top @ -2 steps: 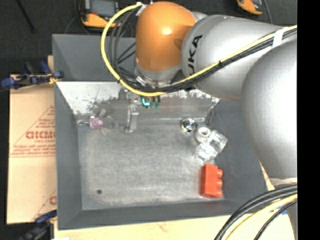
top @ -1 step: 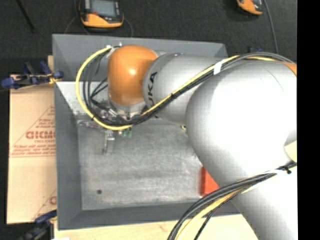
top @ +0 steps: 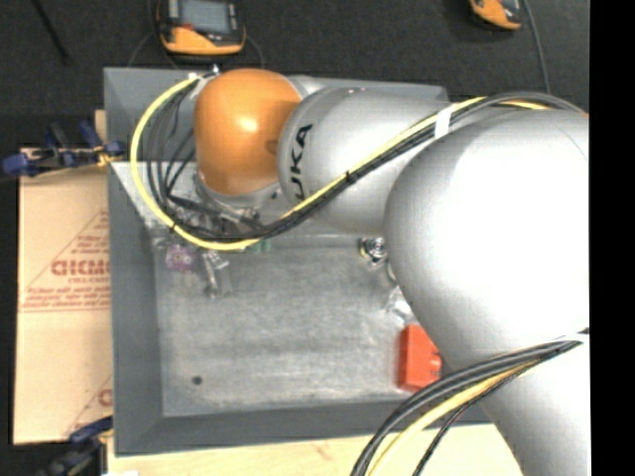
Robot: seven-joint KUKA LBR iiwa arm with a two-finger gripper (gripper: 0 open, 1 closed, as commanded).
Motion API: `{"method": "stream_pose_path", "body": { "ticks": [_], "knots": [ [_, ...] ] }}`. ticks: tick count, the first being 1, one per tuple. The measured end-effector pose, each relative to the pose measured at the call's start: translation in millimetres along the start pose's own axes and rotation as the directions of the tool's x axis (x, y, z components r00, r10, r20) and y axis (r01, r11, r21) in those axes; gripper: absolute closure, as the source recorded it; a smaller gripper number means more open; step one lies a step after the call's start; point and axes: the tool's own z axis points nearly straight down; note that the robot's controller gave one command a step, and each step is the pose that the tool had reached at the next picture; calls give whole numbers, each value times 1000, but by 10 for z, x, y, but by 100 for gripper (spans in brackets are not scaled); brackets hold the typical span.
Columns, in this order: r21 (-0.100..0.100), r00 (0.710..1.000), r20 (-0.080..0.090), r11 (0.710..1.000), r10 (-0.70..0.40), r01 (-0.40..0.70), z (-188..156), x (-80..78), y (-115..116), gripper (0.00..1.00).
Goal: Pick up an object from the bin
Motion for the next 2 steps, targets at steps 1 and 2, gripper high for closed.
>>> {"method": "stream_pose_path", "body": {
  "ticks": [1,2],
  "knots": [
    [-2,959,-1,959,285,-285,11,-69,265,0],
    [2,893,-7,893,450,-450,328,22,24,0]
  ]
}}
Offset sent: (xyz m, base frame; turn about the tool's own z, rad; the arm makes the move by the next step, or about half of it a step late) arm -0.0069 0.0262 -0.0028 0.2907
